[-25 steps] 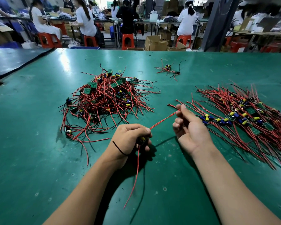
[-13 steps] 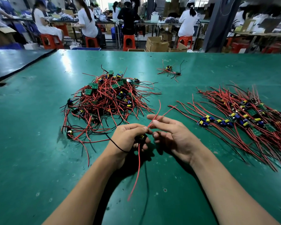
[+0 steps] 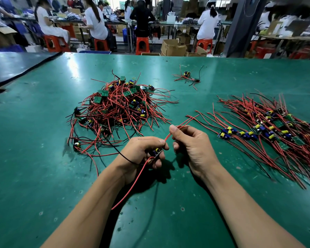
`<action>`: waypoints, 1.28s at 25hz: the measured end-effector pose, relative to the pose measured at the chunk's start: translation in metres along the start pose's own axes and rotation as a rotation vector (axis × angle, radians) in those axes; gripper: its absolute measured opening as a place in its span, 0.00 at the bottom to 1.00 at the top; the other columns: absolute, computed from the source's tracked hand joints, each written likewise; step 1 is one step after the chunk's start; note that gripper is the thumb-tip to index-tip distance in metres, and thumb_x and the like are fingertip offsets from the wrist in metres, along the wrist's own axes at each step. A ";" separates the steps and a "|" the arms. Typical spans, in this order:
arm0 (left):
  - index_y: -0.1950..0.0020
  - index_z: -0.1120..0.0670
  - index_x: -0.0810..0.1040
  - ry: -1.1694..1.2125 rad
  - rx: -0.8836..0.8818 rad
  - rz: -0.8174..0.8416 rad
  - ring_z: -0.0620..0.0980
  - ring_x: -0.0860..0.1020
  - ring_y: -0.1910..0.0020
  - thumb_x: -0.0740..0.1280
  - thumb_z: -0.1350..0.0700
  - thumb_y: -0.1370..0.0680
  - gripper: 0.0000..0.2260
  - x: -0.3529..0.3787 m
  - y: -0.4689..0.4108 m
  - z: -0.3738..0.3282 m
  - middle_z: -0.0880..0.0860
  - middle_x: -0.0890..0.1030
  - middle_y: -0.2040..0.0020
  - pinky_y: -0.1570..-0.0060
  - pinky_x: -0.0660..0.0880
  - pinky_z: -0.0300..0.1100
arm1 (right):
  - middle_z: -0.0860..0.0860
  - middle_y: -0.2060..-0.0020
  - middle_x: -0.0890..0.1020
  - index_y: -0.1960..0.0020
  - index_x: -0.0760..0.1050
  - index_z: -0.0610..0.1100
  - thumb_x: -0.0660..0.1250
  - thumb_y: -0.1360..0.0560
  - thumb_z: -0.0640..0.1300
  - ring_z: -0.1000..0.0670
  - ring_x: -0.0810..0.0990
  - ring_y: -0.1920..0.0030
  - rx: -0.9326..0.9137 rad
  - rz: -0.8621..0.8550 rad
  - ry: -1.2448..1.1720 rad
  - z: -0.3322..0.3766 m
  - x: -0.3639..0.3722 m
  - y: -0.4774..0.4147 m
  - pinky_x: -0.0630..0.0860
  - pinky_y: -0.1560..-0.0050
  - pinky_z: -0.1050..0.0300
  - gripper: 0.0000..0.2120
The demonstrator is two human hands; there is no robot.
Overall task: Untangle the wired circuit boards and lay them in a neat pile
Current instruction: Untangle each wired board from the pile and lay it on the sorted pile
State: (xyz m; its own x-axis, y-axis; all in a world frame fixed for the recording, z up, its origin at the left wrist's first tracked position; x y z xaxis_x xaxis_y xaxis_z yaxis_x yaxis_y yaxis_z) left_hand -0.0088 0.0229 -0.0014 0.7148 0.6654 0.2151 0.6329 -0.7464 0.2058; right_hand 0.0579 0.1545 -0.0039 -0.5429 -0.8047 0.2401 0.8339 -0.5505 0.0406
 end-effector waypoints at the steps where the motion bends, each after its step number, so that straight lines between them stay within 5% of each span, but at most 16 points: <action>1: 0.65 0.55 0.84 -0.003 -0.002 -0.001 0.49 0.73 0.79 0.70 0.56 0.30 0.06 0.000 -0.001 0.001 0.55 0.77 0.73 0.78 0.69 0.34 | 0.47 0.75 0.75 0.66 0.78 0.47 0.76 0.30 0.52 0.52 0.64 0.81 -0.021 -0.026 0.016 0.000 -0.001 0.000 0.60 0.80 0.65 0.12; 8: 0.65 0.56 0.83 -0.012 -0.004 0.050 0.49 0.73 0.79 0.71 0.56 0.33 0.05 0.004 0.001 0.001 0.55 0.77 0.73 0.78 0.69 0.34 | 0.53 0.72 0.78 0.61 0.79 0.45 0.76 0.28 0.40 0.55 0.73 0.76 -0.256 -0.243 0.097 0.014 -0.020 -0.006 0.67 0.77 0.66 0.07; 14: 0.65 0.57 0.83 -0.012 -0.007 0.060 0.50 0.73 0.78 0.71 0.56 0.32 0.05 0.003 0.001 0.000 0.56 0.76 0.73 0.78 0.70 0.36 | 0.48 0.65 0.77 0.59 0.74 0.46 0.76 0.27 0.38 0.54 0.76 0.74 -0.223 -0.184 0.049 0.012 -0.022 -0.009 0.69 0.76 0.64 0.11; 18: 0.64 0.57 0.84 -0.007 -0.002 0.057 0.50 0.74 0.78 0.70 0.57 0.32 0.05 0.002 0.001 0.001 0.56 0.77 0.73 0.77 0.70 0.35 | 0.46 0.67 0.77 0.63 0.74 0.49 0.78 0.29 0.43 0.52 0.77 0.74 -0.163 -0.181 0.013 0.011 -0.026 -0.011 0.67 0.79 0.63 0.13; 23: 0.64 0.56 0.84 0.000 -0.002 0.047 0.50 0.74 0.78 0.70 0.57 0.30 0.05 0.001 0.001 0.001 0.55 0.77 0.72 0.77 0.70 0.35 | 0.46 0.71 0.77 0.64 0.74 0.48 0.77 0.28 0.48 0.51 0.78 0.75 -0.301 -0.262 0.220 0.017 -0.035 -0.010 0.70 0.75 0.63 0.13; 27: 0.64 0.56 0.84 0.015 0.006 0.021 0.50 0.74 0.78 0.70 0.57 0.30 0.05 0.000 0.001 0.001 0.56 0.77 0.72 0.77 0.70 0.34 | 0.54 0.68 0.79 0.62 0.77 0.46 0.76 0.26 0.46 0.54 0.77 0.75 -0.399 -0.289 0.340 0.022 -0.036 -0.008 0.74 0.72 0.63 0.10; 32: 0.64 0.56 0.84 0.010 0.018 -0.009 0.50 0.74 0.78 0.69 0.58 0.28 0.06 -0.002 0.000 0.002 0.55 0.77 0.72 0.78 0.69 0.35 | 0.52 0.73 0.78 0.63 0.77 0.42 0.78 0.29 0.45 0.54 0.76 0.76 -0.419 -0.346 0.416 0.022 -0.038 -0.006 0.73 0.73 0.63 0.12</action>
State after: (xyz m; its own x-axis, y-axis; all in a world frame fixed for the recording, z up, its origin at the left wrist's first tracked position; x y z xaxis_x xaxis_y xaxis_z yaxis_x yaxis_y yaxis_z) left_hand -0.0096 0.0221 -0.0037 0.7065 0.6718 0.2225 0.6443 -0.7407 0.1906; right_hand 0.0760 0.1934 0.0081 -0.8341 -0.5395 -0.1152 0.5423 -0.7635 -0.3507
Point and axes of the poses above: each hand's wrist, its own y-axis away from the middle knuckle, its own x-axis out of the palm, z = x × y, the point moved 4 cm from there along -y, towards the middle knuckle
